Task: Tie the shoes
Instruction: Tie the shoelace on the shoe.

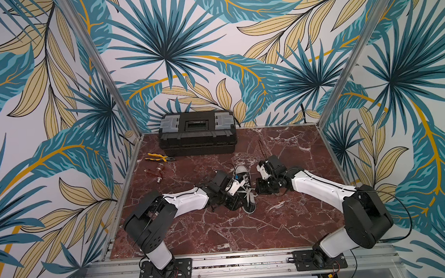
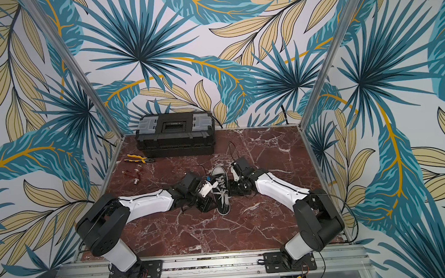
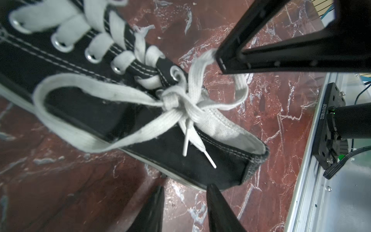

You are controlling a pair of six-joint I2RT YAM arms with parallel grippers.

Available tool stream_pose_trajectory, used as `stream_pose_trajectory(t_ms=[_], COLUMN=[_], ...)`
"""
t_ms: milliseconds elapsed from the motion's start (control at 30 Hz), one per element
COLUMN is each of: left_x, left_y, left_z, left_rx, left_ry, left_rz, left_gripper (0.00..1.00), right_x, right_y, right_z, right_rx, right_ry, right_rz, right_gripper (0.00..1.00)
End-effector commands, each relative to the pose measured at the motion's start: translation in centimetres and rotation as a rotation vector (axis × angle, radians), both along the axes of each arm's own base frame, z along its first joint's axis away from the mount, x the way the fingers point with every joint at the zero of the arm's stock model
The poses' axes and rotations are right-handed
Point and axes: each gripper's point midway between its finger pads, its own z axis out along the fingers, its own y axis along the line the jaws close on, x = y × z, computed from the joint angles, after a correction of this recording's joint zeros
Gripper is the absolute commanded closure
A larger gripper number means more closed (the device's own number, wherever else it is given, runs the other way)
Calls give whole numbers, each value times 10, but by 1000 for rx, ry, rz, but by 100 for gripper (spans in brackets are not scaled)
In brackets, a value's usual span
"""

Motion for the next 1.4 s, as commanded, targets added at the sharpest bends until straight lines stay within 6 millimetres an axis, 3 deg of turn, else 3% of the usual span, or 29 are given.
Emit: stream_pose_trajectory(t_ms=[0, 233, 400, 733, 933, 1067, 1367], left_x=[14, 22, 26, 23, 14, 13, 13], left_y=[-23, -30, -34, -20, -16, -14, -12], left_z=[27, 25, 23, 22, 24, 23, 28], left_rx=[-77, -69, -64, -40, -56, -64, -102], left_ry=[-53, -50, -51, -51, -30, -18, -5], left_rz=[-44, -50, -55, -43, -50, -44, -31], left_gripper=[64, 69, 81, 99, 100, 100, 100], right_x=[0, -1, -1, 2, 3, -1, -11], right_y=[-1, -2, -2, 0, 0, 10, 20], right_z=[-4, -5, -4, -3, 12, 24, 8], right_rx=[-13, -15, -16, -16, 3, 81, 163], right_ry=[4, 2, 0, -6, -58, -113, -99], right_rz=[10, 11, 12, 23, 45, 105, 130], right_gripper=[100, 100, 100, 97, 80, 63, 32])
